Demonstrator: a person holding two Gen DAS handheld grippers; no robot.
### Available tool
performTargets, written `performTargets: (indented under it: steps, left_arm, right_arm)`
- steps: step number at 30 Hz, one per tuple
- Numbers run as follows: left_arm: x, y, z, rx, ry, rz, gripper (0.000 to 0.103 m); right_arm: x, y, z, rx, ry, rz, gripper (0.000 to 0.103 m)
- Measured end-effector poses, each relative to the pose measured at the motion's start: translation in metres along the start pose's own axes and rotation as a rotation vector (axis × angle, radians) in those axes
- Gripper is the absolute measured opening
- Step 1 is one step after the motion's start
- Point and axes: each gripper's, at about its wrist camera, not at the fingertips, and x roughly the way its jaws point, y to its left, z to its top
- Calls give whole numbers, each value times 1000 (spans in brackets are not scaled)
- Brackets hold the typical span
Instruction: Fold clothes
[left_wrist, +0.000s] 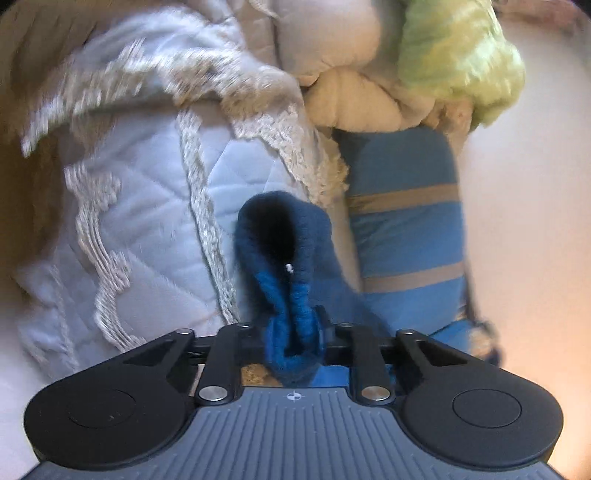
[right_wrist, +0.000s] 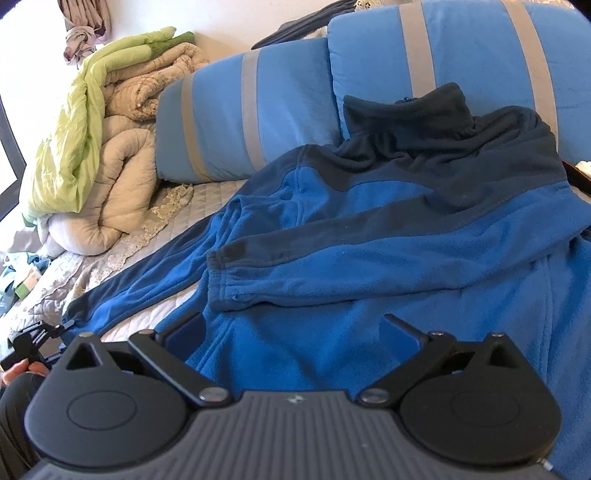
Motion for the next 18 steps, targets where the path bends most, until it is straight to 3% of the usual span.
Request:
performTargets:
  steps: [7,13,18]
  left_arm:
    - [-14,-109,13,384,-4,111,15]
    - [-5,-220,14,602,-25,117,14]
    - [21,-320,-22,819,-33,98,14]
  right_arm:
    - [-3,0,3,12,-17,-10,103]
    - [-7,-2,4,28,-19,-26,103]
    - [-9,-8,5,63,-24,-24,103]
